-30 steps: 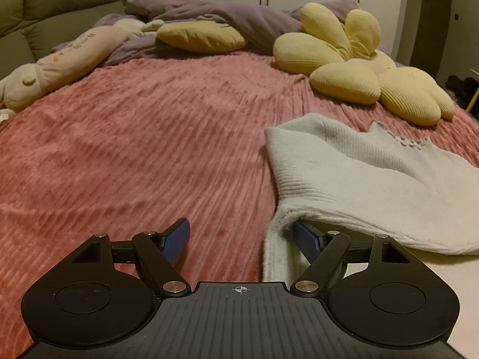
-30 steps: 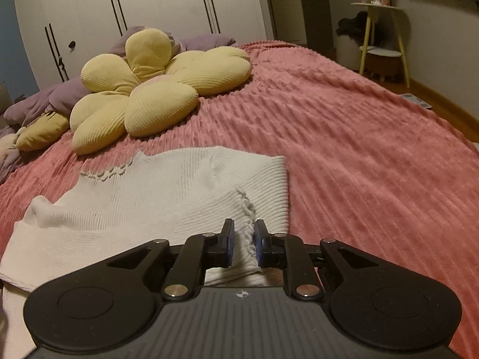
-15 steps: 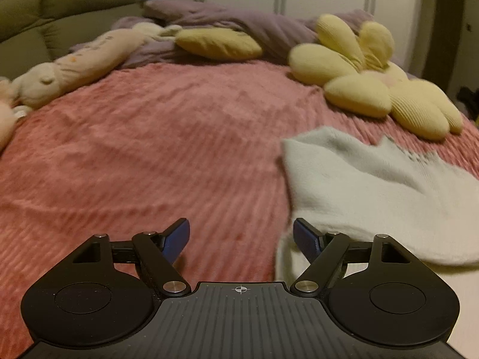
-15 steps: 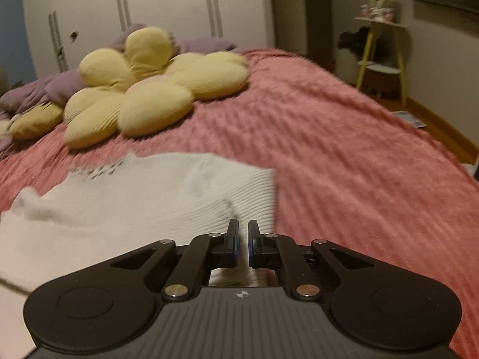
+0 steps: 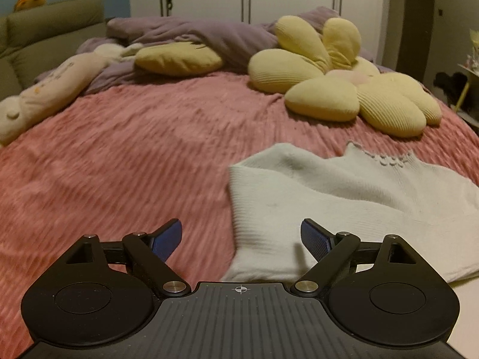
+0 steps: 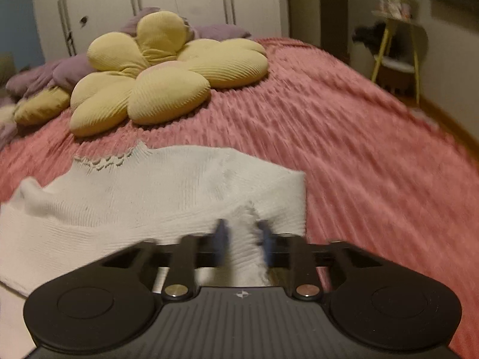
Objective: Fold small clothes
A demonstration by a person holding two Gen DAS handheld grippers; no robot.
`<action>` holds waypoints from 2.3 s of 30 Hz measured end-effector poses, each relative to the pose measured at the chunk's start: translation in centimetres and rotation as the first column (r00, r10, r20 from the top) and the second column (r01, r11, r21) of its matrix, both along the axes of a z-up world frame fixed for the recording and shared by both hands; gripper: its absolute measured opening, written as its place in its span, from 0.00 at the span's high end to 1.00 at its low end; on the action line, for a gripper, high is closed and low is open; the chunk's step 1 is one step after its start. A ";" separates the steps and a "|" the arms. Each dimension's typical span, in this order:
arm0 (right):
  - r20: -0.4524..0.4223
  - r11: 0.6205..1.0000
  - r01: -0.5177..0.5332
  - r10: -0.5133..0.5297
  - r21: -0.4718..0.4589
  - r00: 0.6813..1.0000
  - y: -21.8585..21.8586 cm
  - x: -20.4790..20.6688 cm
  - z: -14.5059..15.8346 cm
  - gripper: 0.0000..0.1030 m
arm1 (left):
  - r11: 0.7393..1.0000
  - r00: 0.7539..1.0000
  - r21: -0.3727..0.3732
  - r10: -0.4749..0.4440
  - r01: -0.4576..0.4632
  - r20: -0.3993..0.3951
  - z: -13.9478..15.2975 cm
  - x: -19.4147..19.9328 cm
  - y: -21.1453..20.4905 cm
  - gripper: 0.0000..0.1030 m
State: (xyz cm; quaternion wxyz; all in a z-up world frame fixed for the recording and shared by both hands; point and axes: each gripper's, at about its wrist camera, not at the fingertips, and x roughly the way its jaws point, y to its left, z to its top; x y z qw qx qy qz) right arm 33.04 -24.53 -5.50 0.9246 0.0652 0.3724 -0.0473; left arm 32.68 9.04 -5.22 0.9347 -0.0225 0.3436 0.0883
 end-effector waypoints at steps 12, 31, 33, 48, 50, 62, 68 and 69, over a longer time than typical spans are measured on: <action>-0.001 0.975 0.085 -0.088 -0.207 0.996 -0.2 0.3 -0.9 0.82 | 0.999 1.000 0.037 0.005 -0.004 -0.023 -2.0 1.7 -0.7 0.11; 0.051 0.969 -0.220 0.227 -0.115 0.972 6.9 0.6 -2.1 0.83 | 0.995 0.998 -0.079 -0.062 0.062 -0.001 -5.0 3.5 -1.8 0.01; 0.058 0.973 -0.185 0.194 -0.140 0.979 5.5 0.4 -2.1 0.83 | 0.996 0.998 -0.070 -0.063 0.063 0.008 -5.1 3.3 -2.0 0.01; 0.061 0.983 -0.178 0.181 -0.046 0.982 8.1 3.8 0.3 0.82 | 0.998 0.998 -0.057 0.043 -0.041 0.044 -1.5 6.1 -0.5 0.01; 0.063 0.971 -0.231 0.235 -0.065 0.970 10.3 5.1 0.3 0.82 | 0.999 1.000 -0.037 0.013 -0.013 0.015 -1.8 7.4 -1.1 0.01; 0.063 0.965 -0.259 0.261 -0.037 0.963 15.8 11.5 -3.8 0.82 | 0.997 0.998 -0.047 0.054 -0.053 0.019 -6.4 10.7 -2.7 0.00; 0.041 0.952 -0.286 0.292 -0.108 0.956 16.4 13.8 -4.2 0.82 | 0.990 0.995 -0.130 0.057 -0.047 0.078 -6.6 10.3 -1.4 0.00; 0.042 0.948 -0.291 0.298 -0.128 0.954 16.5 14.1 -4.3 0.82 | 0.989 0.995 -0.141 0.056 -0.044 0.083 -6.6 10.3 -1.3 0.00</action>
